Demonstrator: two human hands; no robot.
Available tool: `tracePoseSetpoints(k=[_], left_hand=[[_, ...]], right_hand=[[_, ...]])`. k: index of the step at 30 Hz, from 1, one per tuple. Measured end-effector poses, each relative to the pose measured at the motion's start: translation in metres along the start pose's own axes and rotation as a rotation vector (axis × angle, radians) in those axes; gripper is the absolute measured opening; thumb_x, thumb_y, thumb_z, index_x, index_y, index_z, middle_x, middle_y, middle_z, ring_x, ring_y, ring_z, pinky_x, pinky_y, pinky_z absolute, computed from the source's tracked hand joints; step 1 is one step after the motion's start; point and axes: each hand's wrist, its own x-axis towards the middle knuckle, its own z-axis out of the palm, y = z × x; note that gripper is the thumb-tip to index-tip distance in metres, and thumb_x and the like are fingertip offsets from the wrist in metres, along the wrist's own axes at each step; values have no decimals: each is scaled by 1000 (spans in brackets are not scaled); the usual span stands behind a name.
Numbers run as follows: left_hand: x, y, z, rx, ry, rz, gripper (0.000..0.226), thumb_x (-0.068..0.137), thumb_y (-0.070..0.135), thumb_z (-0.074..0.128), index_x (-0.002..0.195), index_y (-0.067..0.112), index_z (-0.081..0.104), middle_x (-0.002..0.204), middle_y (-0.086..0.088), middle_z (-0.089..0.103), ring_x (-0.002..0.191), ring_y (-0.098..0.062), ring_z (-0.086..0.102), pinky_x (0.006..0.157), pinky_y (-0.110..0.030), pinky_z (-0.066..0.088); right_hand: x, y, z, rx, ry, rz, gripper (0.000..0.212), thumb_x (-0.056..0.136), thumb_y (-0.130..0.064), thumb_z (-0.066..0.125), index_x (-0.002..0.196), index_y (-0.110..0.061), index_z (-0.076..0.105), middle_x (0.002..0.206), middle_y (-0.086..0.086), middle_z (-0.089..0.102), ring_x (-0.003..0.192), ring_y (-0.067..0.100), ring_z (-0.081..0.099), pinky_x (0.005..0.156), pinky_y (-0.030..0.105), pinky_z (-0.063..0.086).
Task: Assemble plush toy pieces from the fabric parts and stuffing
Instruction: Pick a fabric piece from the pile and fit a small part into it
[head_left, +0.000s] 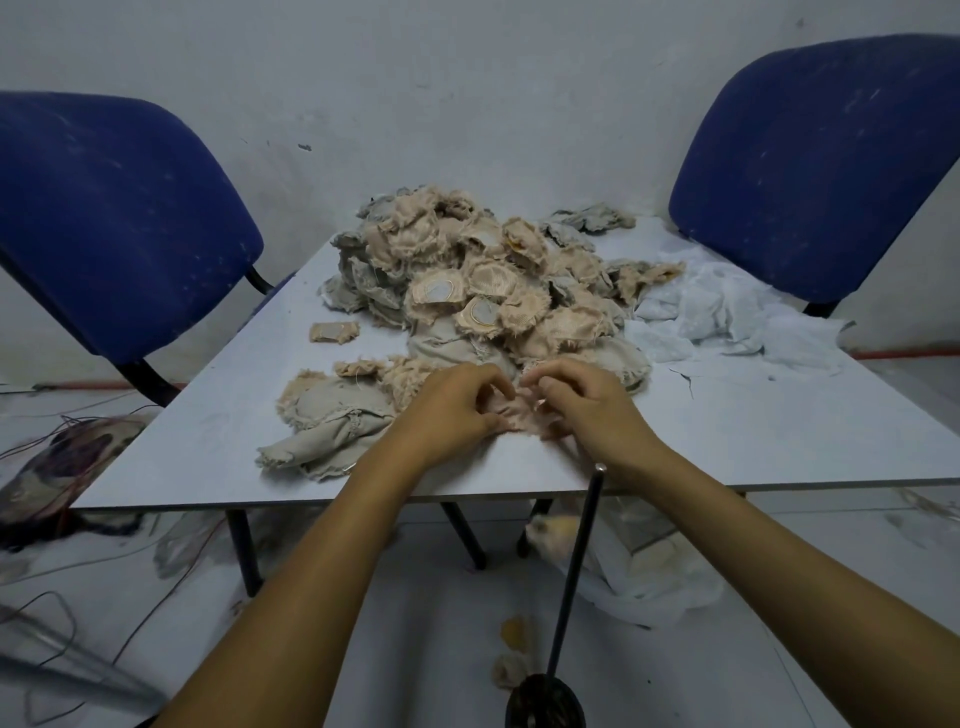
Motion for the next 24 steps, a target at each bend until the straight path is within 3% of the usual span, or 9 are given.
tracePoseSetpoints(k=[2,5,8,10,13,16,19,22,24], left_hand=[[-1,-1,1,-100,7,-19,24,83,15,76,105,23,69,81,5,61,73,-8,55,64,-23,43],[-1,-1,1,-265,54,-24,24,84,7,74,95,28,68,77,10,61,67,4,57,63,-13,45],[1,2,-3,-503,91,-31,26,85,0,70,86,25,67,75,8,64,73,-7,63,68,-24,52],[2,5,-4,-515,84,-15,23,88,1,68,81,23,65,74,7,64,74,-12,61,71,-33,50],[1,10,-2,-498,32,-7,25,92,4,63,76,23,61,69,13,60,69,-6,55,69,-24,45],[-3,19,-1,-655,7,-43,24,98,7,56,77,19,59,65,10,54,62,-3,47,58,-17,39],[-9,31,-3,-850,-71,-34,23,99,23,53,81,10,58,75,-8,49,65,-9,44,60,-23,37],[-20,41,-10,-863,-218,37,26,93,37,62,83,13,62,74,5,59,68,-8,53,64,-24,41],[-28,47,-16,-807,-265,102,17,83,34,70,84,18,64,80,8,62,78,-10,57,70,-23,45]], right_hand=[[0,2,0,-349,-18,-112,15,98,-16,60,107,-24,69,102,-3,58,90,13,61,78,22,51],[1,1,-1,-516,-125,-205,37,92,-21,69,128,-22,62,112,-9,54,95,2,53,78,4,40],[-2,0,-4,-253,-149,-176,36,88,-17,74,122,-24,64,100,-15,63,81,-6,57,68,7,43],[-4,-2,-11,1,-204,-77,27,88,-13,74,113,-17,66,84,-14,65,69,0,60,58,16,47],[-5,-5,-24,99,-371,-28,25,86,-19,75,106,-7,65,82,-4,67,71,11,64,57,23,52],[-10,-10,-34,128,-487,7,29,82,-21,76,104,-5,68,88,8,65,79,20,63,64,28,56],[-15,-15,-42,216,-343,7,22,78,-25,76,94,-11,71,84,4,67,77,13,62,63,24,53],[-23,-24,-47,233,-254,-66,24,73,-36,77,89,-18,74,85,7,65,78,15,58,65,23,49],[-31,-31,-48,206,-209,-135,22,71,-38,77,84,-21,75,83,2,66,77,14,58,65,22,48]])
